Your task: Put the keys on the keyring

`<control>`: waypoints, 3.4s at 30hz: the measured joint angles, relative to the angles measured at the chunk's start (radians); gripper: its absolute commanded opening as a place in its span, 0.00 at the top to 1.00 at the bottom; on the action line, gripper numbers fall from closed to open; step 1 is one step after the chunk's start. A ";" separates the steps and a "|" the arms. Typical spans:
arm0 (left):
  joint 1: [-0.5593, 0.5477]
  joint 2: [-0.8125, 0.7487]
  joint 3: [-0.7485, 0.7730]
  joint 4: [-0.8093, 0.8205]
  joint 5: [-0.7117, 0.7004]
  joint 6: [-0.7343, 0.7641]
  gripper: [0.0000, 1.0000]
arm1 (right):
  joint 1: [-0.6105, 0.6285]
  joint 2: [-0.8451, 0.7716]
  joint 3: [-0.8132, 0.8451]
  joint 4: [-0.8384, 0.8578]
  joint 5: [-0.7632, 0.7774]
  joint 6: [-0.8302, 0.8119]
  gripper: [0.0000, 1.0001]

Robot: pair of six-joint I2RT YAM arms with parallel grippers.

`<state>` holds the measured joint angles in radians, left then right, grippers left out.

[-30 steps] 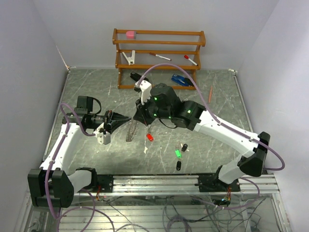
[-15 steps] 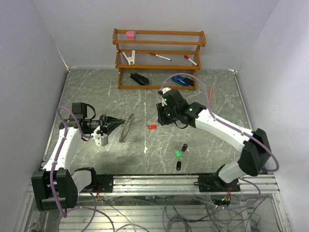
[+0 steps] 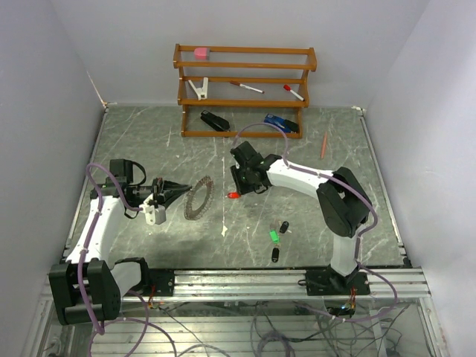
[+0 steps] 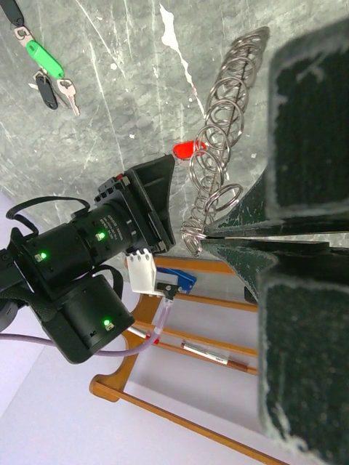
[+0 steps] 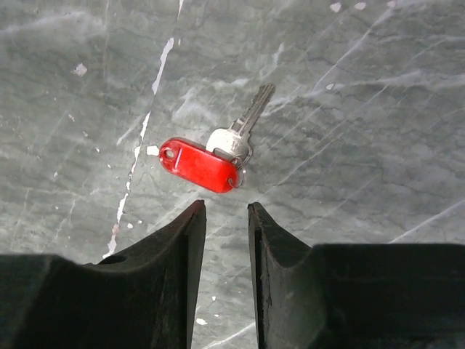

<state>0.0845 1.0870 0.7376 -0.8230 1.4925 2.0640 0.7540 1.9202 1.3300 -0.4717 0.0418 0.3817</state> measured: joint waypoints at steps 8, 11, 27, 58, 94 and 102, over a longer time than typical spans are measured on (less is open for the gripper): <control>0.000 0.000 0.000 -0.003 0.000 0.000 0.93 | -0.033 0.014 0.030 0.026 -0.015 0.023 0.71; 0.000 0.000 0.000 -0.003 0.000 0.000 0.93 | -0.036 0.040 0.034 0.041 -0.027 0.030 0.71; 0.000 0.000 0.000 -0.002 0.000 0.000 0.93 | -0.040 0.074 0.018 0.066 -0.065 0.073 0.87; -0.008 0.011 0.105 -0.066 0.001 0.000 0.93 | 0.014 -0.315 0.252 0.032 -0.463 -0.111 1.00; -0.070 -0.047 0.180 -0.138 0.001 0.000 0.93 | 0.178 -0.324 0.180 0.003 -0.602 -0.226 1.00; -0.080 -0.051 0.180 -0.171 0.001 0.000 0.93 | 0.140 -0.328 0.179 0.040 -0.600 -0.225 1.00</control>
<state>0.0044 1.0359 0.9173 -0.9939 1.4937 2.0640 0.8944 1.5921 1.5085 -0.4320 -0.5587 0.1570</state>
